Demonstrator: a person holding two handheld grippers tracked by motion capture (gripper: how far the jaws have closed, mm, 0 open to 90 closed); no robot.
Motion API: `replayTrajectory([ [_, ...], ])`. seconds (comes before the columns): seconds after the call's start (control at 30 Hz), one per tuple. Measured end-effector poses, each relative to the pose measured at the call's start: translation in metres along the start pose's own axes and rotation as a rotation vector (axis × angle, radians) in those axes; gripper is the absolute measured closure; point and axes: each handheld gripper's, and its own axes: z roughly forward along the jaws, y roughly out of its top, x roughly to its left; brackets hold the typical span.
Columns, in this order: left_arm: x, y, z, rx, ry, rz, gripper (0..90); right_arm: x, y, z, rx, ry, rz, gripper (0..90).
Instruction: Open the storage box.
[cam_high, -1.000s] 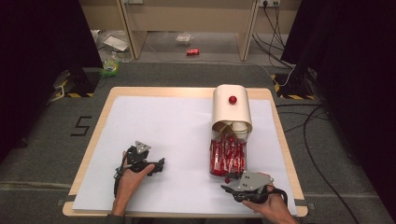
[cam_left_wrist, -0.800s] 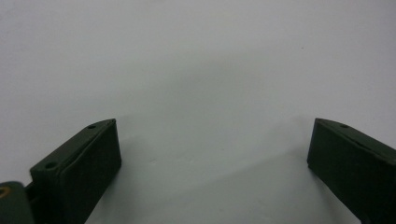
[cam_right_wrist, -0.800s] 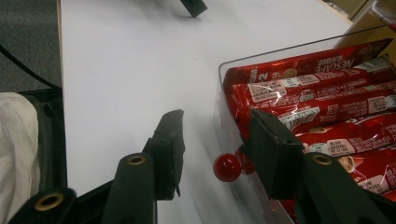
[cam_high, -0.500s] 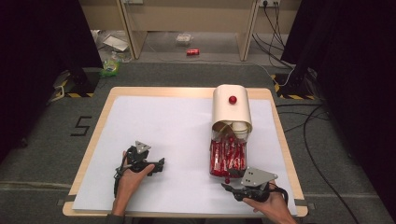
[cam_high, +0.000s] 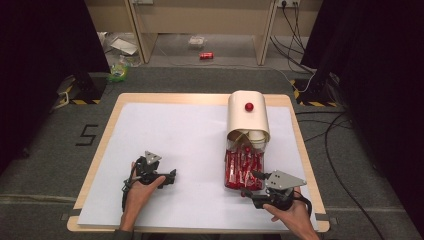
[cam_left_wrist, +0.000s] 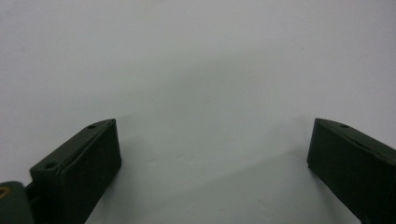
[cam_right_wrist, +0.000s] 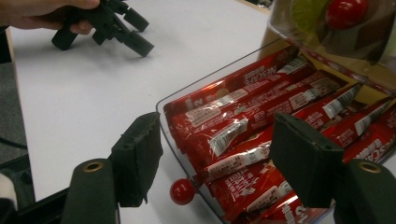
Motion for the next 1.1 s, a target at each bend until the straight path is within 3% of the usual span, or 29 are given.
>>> replayTrajectory([
  [0.17, 0.000, 0.000, 0.000, 0.000, 0.000, 0.000, 1.9, -0.002, 0.003, 0.003, 0.000, -0.016, 0.047, 21.2],
  [0.27, 0.000, 0.000, 0.000, 0.000, 0.000, -0.001, 1.9, -0.002, 0.005, 0.004, 0.005, -0.021, 0.055, 19.8],
  [0.6, 0.000, 0.000, 0.000, 0.000, -0.001, -0.001, 1.9, -0.001, 0.014, 0.015, 0.022, -0.079, 0.047, 40.0],
  [0.73, 0.000, 0.000, 0.000, 0.001, 0.000, 0.000, 1.9, -0.003, 0.016, 0.020, 0.036, -0.105, 0.071, 46.6],
  [1.1, 0.000, 0.000, 0.000, 0.002, -0.003, -0.002, 1.7, -0.006, 0.024, 0.040, 0.084, -0.138, 0.089, 54.9],
])
